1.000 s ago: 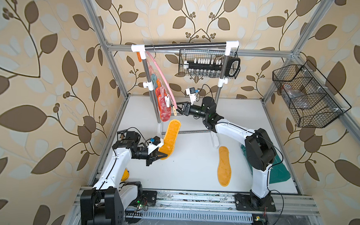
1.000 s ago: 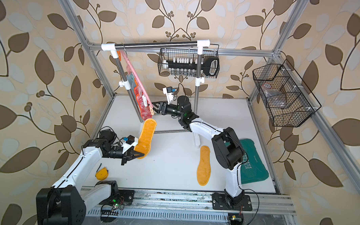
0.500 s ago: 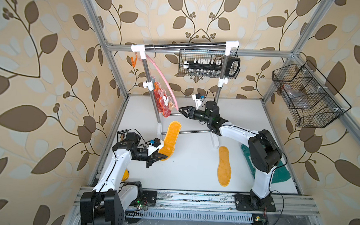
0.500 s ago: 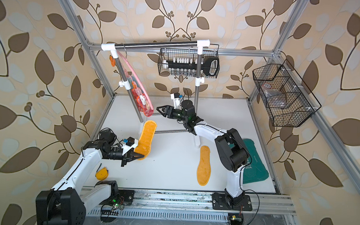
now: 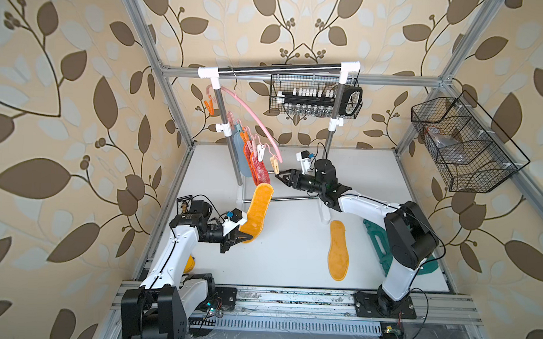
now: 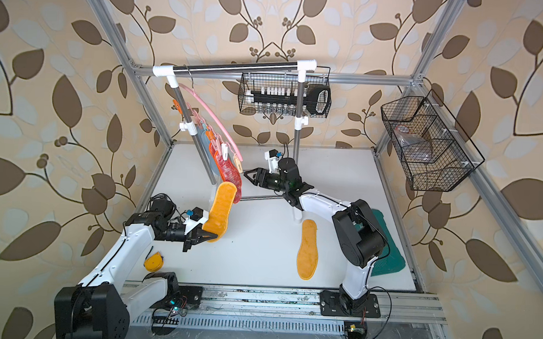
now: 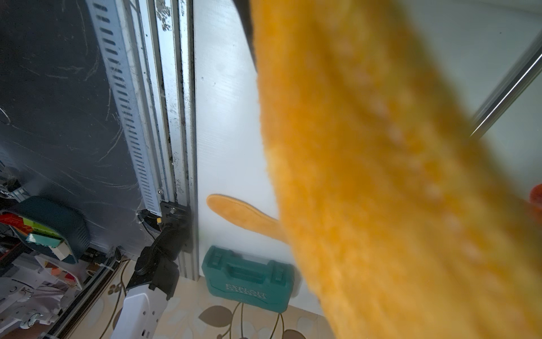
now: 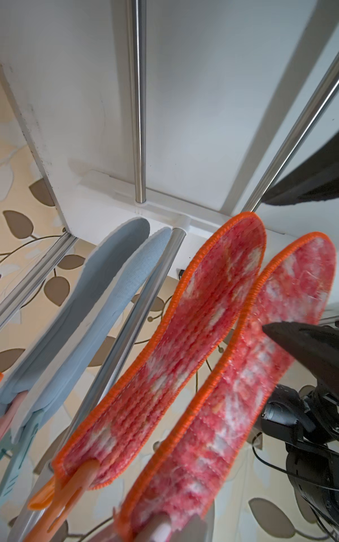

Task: Take the shoe insoles off the hanger
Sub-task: Open the clamp at the hanger, then place the insole at the center of the board.

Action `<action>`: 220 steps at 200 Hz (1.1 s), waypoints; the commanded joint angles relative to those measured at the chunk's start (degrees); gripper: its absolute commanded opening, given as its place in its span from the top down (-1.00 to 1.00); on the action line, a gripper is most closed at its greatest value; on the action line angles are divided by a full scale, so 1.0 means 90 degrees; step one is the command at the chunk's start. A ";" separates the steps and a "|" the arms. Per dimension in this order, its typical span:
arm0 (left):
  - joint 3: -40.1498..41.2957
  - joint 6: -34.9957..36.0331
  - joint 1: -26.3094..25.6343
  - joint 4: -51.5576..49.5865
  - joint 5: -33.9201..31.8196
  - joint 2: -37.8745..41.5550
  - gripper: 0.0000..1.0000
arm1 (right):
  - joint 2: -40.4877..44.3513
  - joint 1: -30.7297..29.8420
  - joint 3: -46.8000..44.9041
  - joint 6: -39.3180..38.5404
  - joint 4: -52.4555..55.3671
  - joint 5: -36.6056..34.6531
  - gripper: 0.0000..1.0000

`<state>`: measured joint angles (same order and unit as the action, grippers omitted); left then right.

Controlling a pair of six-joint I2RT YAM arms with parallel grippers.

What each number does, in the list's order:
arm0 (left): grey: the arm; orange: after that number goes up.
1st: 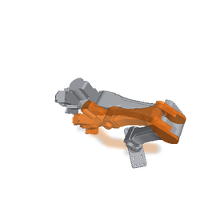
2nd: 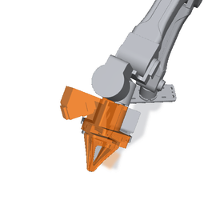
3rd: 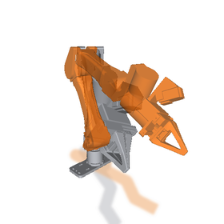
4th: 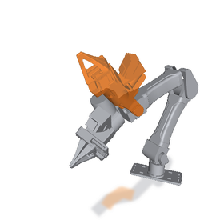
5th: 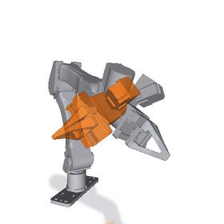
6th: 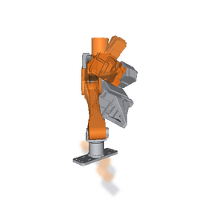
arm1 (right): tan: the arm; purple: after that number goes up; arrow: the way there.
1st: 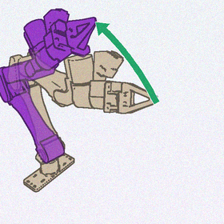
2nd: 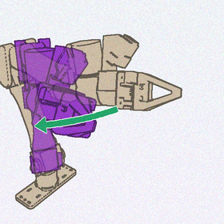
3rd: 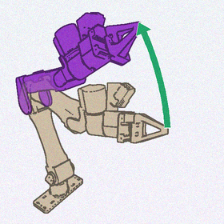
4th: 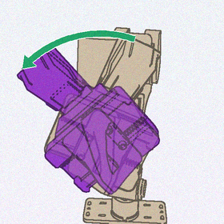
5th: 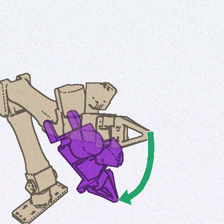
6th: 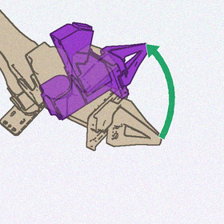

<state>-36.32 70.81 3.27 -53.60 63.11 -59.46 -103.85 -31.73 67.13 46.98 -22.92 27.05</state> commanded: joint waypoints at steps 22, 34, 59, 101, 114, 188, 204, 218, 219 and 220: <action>0.0011 0.0220 -0.0061 -0.0172 0.0234 -0.0004 1.00 | 0.0240 0.0005 -0.0519 -0.0271 0.0337 -0.0055 -0.25; 0.0012 0.0229 -0.0061 -0.0177 0.0250 -0.0014 1.00 | 0.0293 -0.0014 -0.0714 -0.0279 0.0282 -0.0028 -0.25; 0.0002 0.0235 -0.0060 -0.0205 0.0233 -0.0024 1.00 | 0.0509 -0.0097 -0.1171 -0.0342 0.0256 -0.0141 -0.26; 0.0000 0.0202 -0.0060 -0.0166 0.0234 -0.0044 1.00 | 0.1043 -0.0209 -0.1962 -0.0538 0.0489 -0.0525 -0.28; -0.0013 0.0215 -0.0064 -0.0177 0.0197 -0.0027 1.00 | 0.1227 -0.0285 -0.2152 -0.0704 0.0633 -0.0575 -0.28; 0.0220 0.0364 -0.0070 -0.0121 -0.0064 0.0464 1.00 | 0.2898 -0.1532 -0.2925 -0.1870 0.2473 -0.2082 -0.30; 0.0441 0.0493 -0.0070 -0.0081 -0.0135 0.0568 1.00 | 0.3324 -0.1946 -0.3079 -0.1918 0.2835 -0.2439 -0.30; 0.0604 0.0648 -0.0070 -0.0069 -0.0157 0.0625 1.00 | 0.3577 -0.2325 -0.3004 -0.1866 0.3257 -0.2615 -0.30; 0.0616 0.0658 -0.0070 -0.0069 -0.0157 0.0628 1.00 | 0.3598 -0.2364 -0.2995 -0.1863 0.3278 -0.2624 -0.30; 0.0621 0.0668 -0.0070 -0.0069 -0.0157 0.0634 1.00 | 0.3614 -0.2398 -0.2991 -0.1862 0.3303 -0.2629 -0.30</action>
<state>-32.86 73.47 3.25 -53.67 62.13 -54.83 -74.91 -48.66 40.36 31.90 -1.28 9.21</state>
